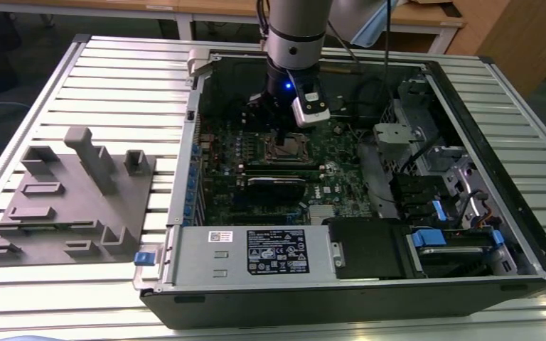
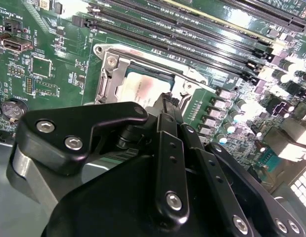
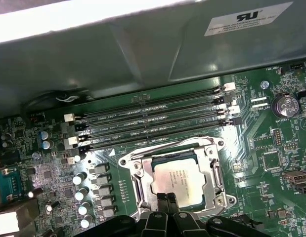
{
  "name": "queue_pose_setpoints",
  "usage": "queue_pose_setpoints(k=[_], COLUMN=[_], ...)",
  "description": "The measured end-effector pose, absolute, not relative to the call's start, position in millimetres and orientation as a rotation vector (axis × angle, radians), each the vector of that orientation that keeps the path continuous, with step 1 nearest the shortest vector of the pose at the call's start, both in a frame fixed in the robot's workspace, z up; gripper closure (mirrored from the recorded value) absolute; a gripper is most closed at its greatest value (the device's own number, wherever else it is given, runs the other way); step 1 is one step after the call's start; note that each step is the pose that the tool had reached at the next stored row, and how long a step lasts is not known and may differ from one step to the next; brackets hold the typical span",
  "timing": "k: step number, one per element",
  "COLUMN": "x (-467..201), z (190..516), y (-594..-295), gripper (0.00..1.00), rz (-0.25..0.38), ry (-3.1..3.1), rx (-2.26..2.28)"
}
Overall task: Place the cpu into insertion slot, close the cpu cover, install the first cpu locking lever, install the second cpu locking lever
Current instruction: 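Install the second cpu locking lever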
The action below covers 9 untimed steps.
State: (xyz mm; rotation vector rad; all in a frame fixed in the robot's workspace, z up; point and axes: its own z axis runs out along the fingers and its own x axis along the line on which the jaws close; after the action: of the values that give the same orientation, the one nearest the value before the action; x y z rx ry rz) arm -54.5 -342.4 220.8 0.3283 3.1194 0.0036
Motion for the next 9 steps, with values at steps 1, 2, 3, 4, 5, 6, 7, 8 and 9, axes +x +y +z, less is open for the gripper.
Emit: queue_pose_setpoints(k=[1, 2, 3, 4, 5, 6, 7, 8, 9], x=[-54.5, -54.5, -54.5, -54.5, -54.5, -54.5, -54.5, -54.5, -54.5], z=[220.8, 220.8, 220.8, 220.8, 220.8, 220.8, 220.8, 220.8, 220.8], y=[-342.4, -342.4, -342.4, -342.4, -342.4, -342.4, -342.4, -342.4, -342.4], gripper=[0.89, 0.89, 0.89, 0.89, 0.89, 0.89, 0.89, 0.89, 0.89], rz=[0.003, 0.003, 0.003, 0.003, 0.003, 0.003, 0.002, 0.002, 0.002], ry=[3.12, 3.122, 3.123, 3.124, 3.125, 3.126, 3.126, 3.127, 3.128], rx=[0.328, 0.329, 0.329, 0.329, 0.329, 0.329, 0.329, 0.329, 0.329])
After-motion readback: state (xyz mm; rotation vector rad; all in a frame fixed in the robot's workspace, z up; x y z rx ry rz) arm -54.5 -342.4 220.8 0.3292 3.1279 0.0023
